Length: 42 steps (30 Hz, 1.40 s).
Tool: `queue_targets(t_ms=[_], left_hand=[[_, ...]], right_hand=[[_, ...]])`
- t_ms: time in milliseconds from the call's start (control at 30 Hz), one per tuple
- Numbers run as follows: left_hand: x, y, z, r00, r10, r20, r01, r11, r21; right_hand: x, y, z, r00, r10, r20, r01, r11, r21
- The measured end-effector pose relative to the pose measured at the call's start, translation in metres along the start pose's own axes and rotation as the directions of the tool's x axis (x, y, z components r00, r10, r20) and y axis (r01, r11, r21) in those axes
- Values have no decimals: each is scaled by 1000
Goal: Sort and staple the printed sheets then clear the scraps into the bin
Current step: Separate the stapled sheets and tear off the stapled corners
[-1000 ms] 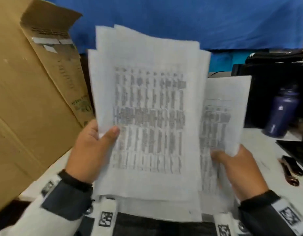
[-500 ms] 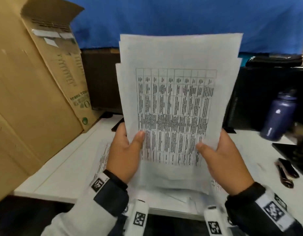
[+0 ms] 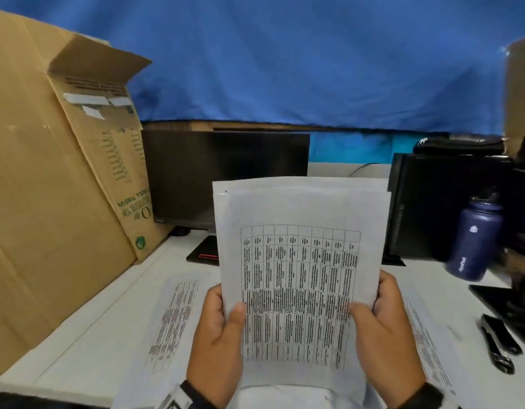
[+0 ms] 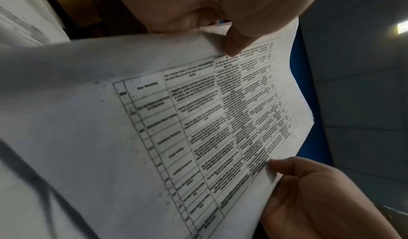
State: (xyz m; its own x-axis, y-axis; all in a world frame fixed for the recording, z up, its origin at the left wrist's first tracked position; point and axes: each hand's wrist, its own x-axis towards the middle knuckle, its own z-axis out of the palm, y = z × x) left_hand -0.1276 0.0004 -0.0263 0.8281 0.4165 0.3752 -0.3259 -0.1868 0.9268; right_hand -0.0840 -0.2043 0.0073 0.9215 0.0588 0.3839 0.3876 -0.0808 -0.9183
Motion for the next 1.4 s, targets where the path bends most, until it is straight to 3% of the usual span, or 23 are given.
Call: queue_targets(t_ms=[100, 233, 367, 467, 567, 667, 733, 900, 1300, 1333, 1400], left_hand=[[5, 0, 2, 999, 18, -39, -20, 997, -68], [1, -13, 2, 999, -46, -5, 44, 979, -199], [1, -22, 2, 999, -41, -6, 38, 972, -233], [2, -19, 3, 1000, -17, -2, 15, 970, -241], [3, -15, 4, 1000, -21, 16, 24, 975, -223], [1, -17, 3, 999, -54, -4, 52, 976, -211], [-2, -19, -1, 997, -70, -26, 63, 973, -220], [-5, -22, 1, 996, -92, -15, 86, 967, -240], [-6, -26, 1, 993, -116, 9, 114, 959, -261], [-6, -25, 0, 992, -122, 12, 121, 958, -260], [-6, -25, 0, 991, -132, 22, 134, 962, -239]], right_hand=[[2, -3, -1, 1000, -13, -18, 13, 1000, 3], [1, -1, 0, 995, 11, -101, -12, 1000, -14], [18, -38, -12, 967, -184, -175, 184, 983, -17], [36, -77, -21, 926, -356, -122, 339, 930, -141], [50, -100, -22, 880, -474, 4, 421, 778, -466], [58, -112, -17, 851, -462, 248, 467, 454, -759], [60, -120, -9, 861, -395, 320, 475, 402, -783], [63, -134, 4, 827, -345, 444, 531, 221, -818], [65, -152, 20, 798, -193, 571, 603, 254, -756], [65, -151, 16, 804, -198, 561, 595, 289, -750], [65, -143, 1, 843, -272, 465, 538, 445, -716]])
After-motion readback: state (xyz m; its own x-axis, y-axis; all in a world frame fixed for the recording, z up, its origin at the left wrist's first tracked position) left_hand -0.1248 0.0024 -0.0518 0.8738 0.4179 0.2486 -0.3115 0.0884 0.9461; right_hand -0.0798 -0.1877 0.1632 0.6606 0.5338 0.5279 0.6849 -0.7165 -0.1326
